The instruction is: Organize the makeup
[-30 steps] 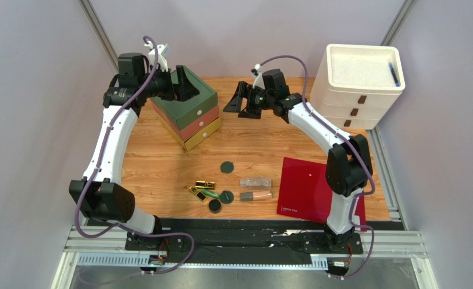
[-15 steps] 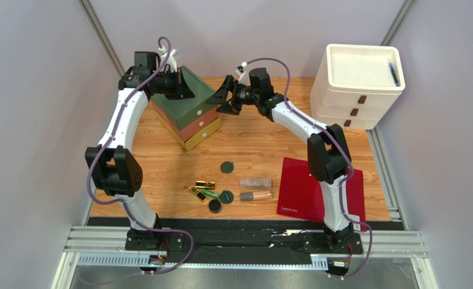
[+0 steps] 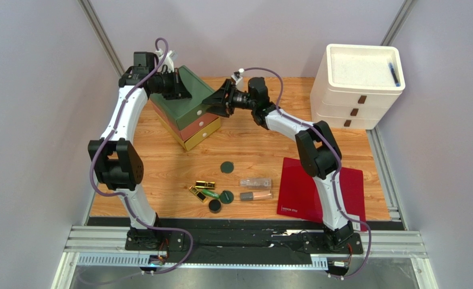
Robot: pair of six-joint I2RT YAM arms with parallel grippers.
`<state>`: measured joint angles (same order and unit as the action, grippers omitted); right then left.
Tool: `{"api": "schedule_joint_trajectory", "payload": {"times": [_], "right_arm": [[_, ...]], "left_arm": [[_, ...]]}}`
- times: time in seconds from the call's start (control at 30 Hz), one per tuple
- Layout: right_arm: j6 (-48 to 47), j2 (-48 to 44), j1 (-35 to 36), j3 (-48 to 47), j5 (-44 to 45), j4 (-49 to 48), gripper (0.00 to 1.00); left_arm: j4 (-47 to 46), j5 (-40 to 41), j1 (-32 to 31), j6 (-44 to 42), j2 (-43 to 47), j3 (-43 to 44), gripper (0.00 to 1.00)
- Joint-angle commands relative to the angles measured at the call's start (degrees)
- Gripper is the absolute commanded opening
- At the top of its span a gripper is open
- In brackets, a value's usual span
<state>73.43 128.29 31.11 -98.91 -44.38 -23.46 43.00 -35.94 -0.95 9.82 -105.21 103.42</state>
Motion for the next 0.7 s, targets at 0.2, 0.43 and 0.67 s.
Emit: {"api": "schedule_joint_trajectory", "payload": {"times": [0.2,0.43,0.67], "right_arm": [[2.42,-2.6,1.4,5.39,-1.32,-8.53,0.62],[4.26,-2.17,2.55,7.68,0.87,-10.37,0.58],[6.11,-1.99,2.9,7.6,1.49,-12.22,0.52]], "left_arm": [[2.35,0.96,0.6,0.81,-4.04,1.79,0.0],[2.61,0.35,0.6,0.81,-4.83,2.76,0.0],[3.4,-0.27,0.6,0.37,-5.8,3.37,0.0]]}}
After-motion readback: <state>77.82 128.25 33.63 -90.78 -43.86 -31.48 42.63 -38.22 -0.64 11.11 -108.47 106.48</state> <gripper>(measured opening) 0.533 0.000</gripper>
